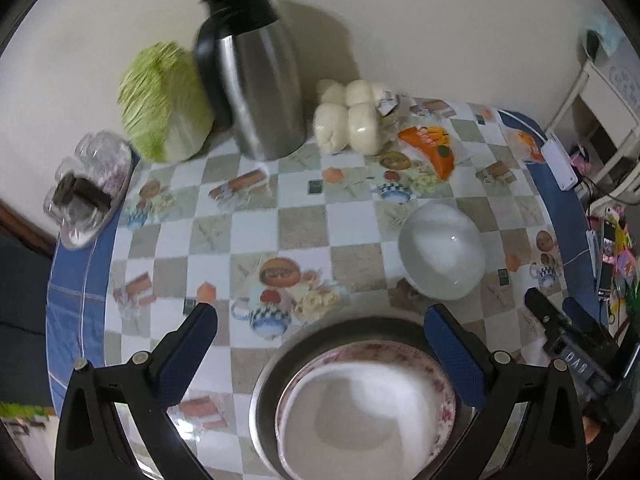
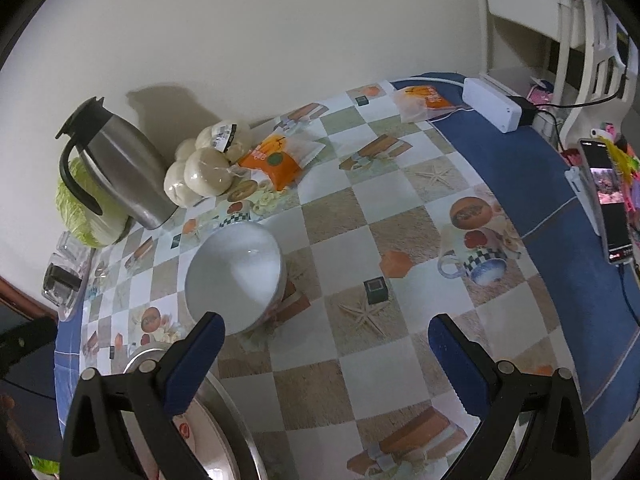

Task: Organize plates and bowls
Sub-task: 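Withdraw both grippers from the basin toward the small white round bowl, then close both grippers on the rim of the small white bowl, then lift the small white bowl with both grippers and carry it over the basin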

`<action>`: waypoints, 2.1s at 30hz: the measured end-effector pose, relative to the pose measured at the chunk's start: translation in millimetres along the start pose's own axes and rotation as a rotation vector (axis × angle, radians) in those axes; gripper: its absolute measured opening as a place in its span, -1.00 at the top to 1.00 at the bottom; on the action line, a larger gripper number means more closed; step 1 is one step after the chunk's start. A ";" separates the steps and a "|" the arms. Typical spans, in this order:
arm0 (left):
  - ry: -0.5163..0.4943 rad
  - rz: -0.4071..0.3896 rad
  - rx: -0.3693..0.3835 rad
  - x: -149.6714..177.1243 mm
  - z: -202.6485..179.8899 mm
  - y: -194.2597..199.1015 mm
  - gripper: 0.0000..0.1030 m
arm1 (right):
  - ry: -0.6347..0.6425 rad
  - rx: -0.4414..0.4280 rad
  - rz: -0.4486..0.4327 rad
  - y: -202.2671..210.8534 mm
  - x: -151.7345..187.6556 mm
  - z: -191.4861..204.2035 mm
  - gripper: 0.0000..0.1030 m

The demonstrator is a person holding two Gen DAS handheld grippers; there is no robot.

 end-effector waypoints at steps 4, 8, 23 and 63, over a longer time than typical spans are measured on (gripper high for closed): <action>0.018 0.009 0.036 -22.6 -15.8 -10.0 -1.00 | -0.016 -0.015 0.010 -7.4 -2.9 -2.4 -1.00; 0.023 0.046 0.042 -37.5 -33.2 -30.5 -0.99 | -0.031 -0.049 0.017 -15.3 -6.5 -2.8 -0.93; 0.045 0.230 0.061 -50.8 -58.0 -118.0 -0.19 | -0.001 -0.086 0.103 -66.8 -3.1 14.1 0.02; 0.019 0.203 0.226 -54.4 -97.7 -122.2 0.49 | 0.041 -0.143 0.109 -58.9 -7.1 29.5 0.46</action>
Point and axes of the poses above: each gripper's, at about its wrist camera, not at the fingertips, and y roughly against the way its jaws point, z to its left, x to its underside, the point moved 3 cm from there along -y, roughly the way its jaws point, and after that the axes turned 14 degrees about -y, right-handed, at the moved point
